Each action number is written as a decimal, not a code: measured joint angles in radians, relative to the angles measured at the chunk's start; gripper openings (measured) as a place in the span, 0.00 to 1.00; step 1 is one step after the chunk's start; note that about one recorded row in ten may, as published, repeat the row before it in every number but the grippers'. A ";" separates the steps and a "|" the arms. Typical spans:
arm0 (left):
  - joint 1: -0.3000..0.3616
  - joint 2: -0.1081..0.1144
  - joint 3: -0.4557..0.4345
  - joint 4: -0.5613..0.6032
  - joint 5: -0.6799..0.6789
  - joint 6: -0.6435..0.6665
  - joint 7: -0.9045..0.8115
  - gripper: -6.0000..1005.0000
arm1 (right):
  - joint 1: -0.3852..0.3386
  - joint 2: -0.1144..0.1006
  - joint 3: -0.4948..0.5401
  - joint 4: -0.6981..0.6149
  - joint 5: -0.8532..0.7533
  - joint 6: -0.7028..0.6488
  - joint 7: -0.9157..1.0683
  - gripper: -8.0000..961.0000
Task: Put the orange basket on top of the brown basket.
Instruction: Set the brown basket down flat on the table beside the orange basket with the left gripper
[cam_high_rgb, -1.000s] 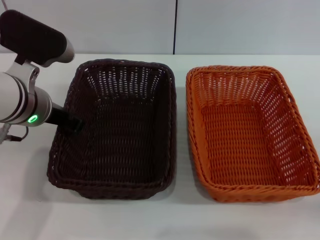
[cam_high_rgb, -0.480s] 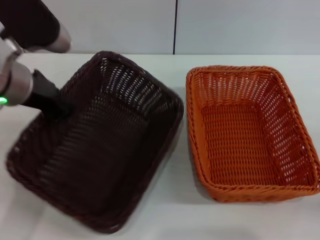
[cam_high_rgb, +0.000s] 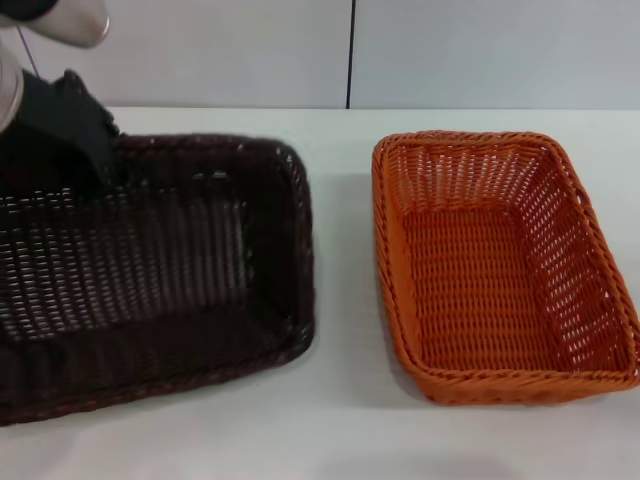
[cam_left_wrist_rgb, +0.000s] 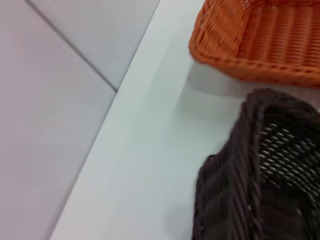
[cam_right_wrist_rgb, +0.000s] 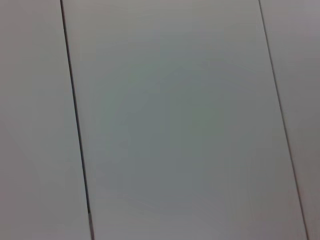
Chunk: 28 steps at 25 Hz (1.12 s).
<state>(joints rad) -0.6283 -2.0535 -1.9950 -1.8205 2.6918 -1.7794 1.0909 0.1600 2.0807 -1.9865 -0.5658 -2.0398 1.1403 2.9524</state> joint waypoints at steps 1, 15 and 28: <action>0.000 0.000 0.000 0.000 0.000 0.000 0.000 0.22 | 0.000 0.000 0.000 0.000 0.000 0.000 0.000 0.76; -0.111 -0.002 0.017 0.159 -0.005 -0.014 0.073 0.20 | 0.002 0.002 -0.016 -0.004 -0.002 0.002 -0.006 0.75; -0.237 -0.001 0.003 0.465 0.047 0.126 0.080 0.21 | 0.028 -0.009 -0.013 0.017 -0.005 -0.008 -0.008 0.74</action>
<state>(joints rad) -0.8651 -2.0546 -1.9917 -1.3556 2.7391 -1.6537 1.1706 0.1880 2.0718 -1.9996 -0.5486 -2.0445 1.1327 2.9444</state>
